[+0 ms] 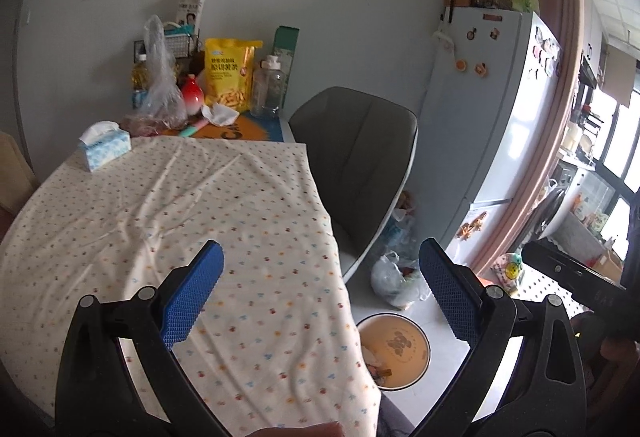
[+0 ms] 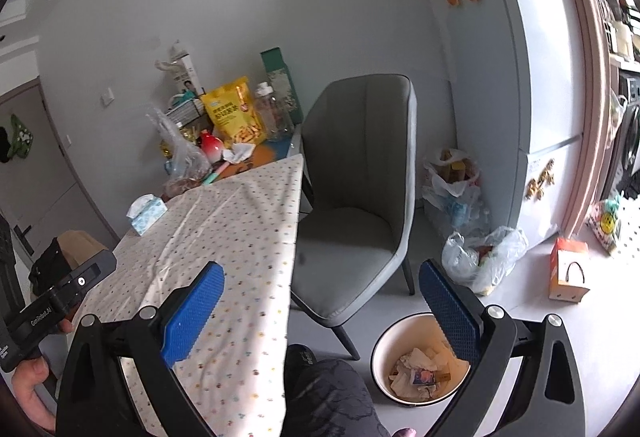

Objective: Collect trash

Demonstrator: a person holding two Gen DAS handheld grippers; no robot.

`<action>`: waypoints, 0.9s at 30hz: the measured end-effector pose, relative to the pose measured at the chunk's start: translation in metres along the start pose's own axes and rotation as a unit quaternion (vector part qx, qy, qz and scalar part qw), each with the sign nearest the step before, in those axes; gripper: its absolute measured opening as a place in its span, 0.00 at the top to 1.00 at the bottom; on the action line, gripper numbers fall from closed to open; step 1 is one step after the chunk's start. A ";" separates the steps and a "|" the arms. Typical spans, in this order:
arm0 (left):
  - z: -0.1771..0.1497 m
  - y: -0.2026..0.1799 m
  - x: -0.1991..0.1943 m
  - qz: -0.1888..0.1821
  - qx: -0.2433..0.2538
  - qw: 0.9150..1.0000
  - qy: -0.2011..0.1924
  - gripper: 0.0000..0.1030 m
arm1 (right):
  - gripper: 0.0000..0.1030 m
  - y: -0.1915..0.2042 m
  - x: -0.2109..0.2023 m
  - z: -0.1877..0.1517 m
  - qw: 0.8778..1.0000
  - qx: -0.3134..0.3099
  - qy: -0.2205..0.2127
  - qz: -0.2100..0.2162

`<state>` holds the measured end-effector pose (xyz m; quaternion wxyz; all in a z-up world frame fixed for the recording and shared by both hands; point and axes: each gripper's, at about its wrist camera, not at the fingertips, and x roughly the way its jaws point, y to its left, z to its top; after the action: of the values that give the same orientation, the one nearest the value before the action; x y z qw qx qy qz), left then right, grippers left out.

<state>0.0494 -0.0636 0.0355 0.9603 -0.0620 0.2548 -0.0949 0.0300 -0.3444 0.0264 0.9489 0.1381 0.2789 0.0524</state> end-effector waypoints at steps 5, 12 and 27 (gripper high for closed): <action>-0.004 0.008 -0.021 0.014 -0.001 1.000 -0.011 0.06 | 0.07 0.018 -0.010 -0.003 1.000 -0.016 -0.006 0.009; -0.012 0.016 -0.044 0.031 -0.001 0.999 -0.021 0.06 | 0.07 0.038 -0.024 -0.010 0.999 -0.032 -0.015 0.024; -0.022 0.025 -0.067 0.050 0.000 0.998 -0.024 0.06 | 0.07 0.062 -0.036 -0.031 0.997 -0.057 -0.013 0.044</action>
<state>-0.0149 -0.0268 0.0445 0.9697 -0.0514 0.2345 -0.0455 -0.0180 -0.2842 0.0381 0.9554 0.0962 0.2571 0.1086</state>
